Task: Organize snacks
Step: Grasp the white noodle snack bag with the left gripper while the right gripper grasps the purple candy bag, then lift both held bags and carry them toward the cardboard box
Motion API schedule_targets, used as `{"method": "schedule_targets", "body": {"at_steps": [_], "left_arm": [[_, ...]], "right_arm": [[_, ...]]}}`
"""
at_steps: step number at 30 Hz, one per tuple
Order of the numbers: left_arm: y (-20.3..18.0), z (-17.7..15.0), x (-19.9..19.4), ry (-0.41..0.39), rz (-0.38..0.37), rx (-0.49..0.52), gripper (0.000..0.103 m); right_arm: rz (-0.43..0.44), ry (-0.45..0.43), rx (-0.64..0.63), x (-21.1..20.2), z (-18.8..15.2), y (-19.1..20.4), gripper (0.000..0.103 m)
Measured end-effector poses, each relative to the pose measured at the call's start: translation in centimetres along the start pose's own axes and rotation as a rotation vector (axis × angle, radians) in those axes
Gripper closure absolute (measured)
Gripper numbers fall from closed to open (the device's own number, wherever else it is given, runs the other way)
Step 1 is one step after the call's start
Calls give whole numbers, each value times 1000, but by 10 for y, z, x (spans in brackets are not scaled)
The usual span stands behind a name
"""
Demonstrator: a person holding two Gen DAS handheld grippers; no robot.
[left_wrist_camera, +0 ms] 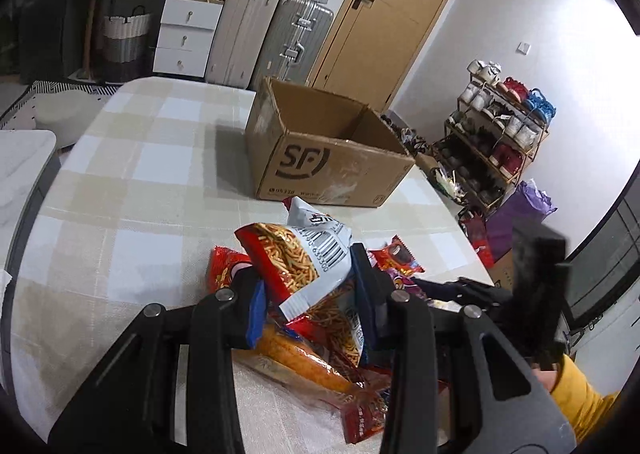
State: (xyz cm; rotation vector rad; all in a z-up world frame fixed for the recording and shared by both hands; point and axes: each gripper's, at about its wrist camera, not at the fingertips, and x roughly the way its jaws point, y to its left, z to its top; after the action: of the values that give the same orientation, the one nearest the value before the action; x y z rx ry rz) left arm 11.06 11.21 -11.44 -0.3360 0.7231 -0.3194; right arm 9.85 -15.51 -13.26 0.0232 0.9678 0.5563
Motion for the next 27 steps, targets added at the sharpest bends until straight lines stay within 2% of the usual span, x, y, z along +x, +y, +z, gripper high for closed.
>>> {"method": "schedule_targets", "body": {"at_steps": [1, 3, 9, 19, 27], "left_arm": [[-1, 0, -5, -6, 0, -1, 70], [-1, -1, -12, -13, -1, -2, 70], [-6, 0, -34, -33, -1, 7, 70], [-32, -3, -77, -68, 7, 68, 70], [-62, -3, -129, -164, 80, 107, 70]], "right_arm": [[-4, 11, -3, 4, 1, 1, 32], [10, 23, 4, 9, 1, -1, 48], [39, -26, 21, -7, -3, -2, 53], [87, -127, 48, -48, -4, -1, 54], [138, -217, 63, -86, 0, 4, 54]]}}
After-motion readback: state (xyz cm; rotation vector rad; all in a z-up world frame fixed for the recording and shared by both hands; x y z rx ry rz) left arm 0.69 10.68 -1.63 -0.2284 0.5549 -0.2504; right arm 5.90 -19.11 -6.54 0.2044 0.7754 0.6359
